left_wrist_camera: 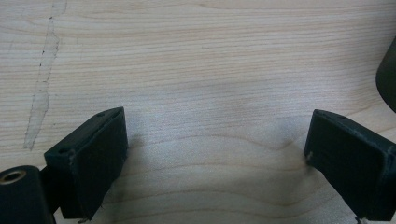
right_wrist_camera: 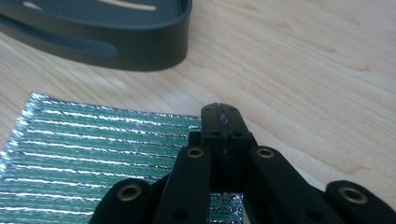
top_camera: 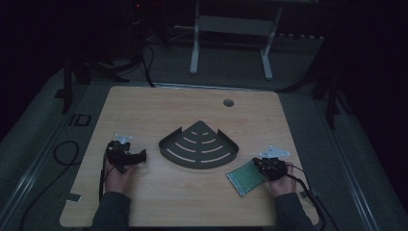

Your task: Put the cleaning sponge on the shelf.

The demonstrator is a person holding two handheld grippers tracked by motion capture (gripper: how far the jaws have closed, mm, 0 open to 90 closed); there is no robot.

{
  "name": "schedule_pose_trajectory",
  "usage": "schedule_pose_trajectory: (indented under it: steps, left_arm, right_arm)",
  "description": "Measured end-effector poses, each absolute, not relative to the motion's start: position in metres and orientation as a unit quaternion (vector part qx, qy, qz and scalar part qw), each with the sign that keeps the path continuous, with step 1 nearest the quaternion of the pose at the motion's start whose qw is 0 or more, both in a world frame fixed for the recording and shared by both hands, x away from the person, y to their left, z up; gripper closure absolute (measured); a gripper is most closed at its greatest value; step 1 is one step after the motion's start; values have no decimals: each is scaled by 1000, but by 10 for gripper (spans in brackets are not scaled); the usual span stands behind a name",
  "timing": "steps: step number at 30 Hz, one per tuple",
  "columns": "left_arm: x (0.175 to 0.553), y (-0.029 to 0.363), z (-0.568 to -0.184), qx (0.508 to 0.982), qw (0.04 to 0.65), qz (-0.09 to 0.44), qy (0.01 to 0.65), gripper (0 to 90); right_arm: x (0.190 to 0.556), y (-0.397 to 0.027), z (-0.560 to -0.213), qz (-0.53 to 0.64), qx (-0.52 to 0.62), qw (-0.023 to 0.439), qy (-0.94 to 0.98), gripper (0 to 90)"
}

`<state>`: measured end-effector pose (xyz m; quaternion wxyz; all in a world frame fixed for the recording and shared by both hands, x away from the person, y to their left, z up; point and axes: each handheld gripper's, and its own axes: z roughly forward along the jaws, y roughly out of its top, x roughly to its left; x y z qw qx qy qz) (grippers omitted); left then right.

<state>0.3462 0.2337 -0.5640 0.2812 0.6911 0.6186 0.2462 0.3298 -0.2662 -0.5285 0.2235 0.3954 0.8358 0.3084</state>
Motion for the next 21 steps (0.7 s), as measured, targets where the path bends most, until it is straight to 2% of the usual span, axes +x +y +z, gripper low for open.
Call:
schedule_pose_trajectory:
  steps: [21]
  left_arm:
    - [346, 234, -564, 691, 281, 246, 618, 65]
  right_arm:
    - [307, -275, -531, 289, 390, 219, 846, 899]
